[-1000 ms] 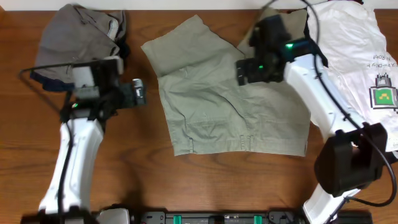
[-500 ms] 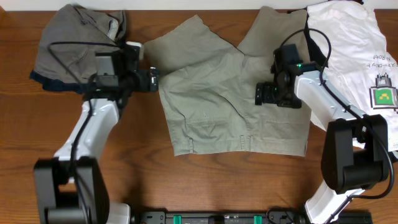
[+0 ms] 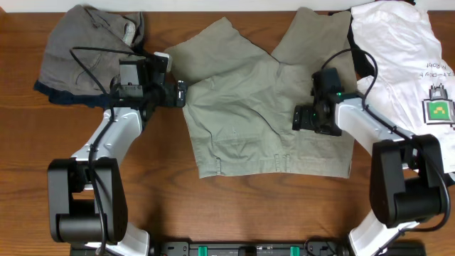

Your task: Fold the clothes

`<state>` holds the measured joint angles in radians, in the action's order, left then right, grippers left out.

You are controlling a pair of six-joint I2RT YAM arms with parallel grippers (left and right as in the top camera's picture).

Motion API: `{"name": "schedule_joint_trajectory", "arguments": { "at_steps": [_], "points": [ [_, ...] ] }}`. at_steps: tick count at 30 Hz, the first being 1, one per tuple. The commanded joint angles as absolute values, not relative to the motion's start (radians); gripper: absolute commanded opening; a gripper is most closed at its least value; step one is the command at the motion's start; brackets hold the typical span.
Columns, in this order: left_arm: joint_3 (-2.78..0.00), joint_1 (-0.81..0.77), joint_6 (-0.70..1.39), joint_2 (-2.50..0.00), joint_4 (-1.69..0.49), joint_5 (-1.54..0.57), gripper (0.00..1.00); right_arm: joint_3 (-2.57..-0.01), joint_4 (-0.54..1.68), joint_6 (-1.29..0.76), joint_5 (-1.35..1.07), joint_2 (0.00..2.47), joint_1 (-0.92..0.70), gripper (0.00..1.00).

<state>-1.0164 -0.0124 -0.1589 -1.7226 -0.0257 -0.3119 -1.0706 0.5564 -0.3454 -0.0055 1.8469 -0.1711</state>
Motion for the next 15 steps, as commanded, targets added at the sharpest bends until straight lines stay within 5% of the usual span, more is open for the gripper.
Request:
{"name": "schedule_joint_trajectory", "arguments": {
  "at_steps": [1,15],
  "points": [
    [-1.035,-0.013,-0.176,-1.717,-0.025,-0.317,0.99,-1.006,0.493,-0.371,0.042,1.887,-0.150,0.87],
    [-1.034,-0.013,-0.176,-1.719,0.005,-0.317,1.00,-1.008,-0.039,-0.258,0.100,2.111,0.016,0.87]
  ]
}}
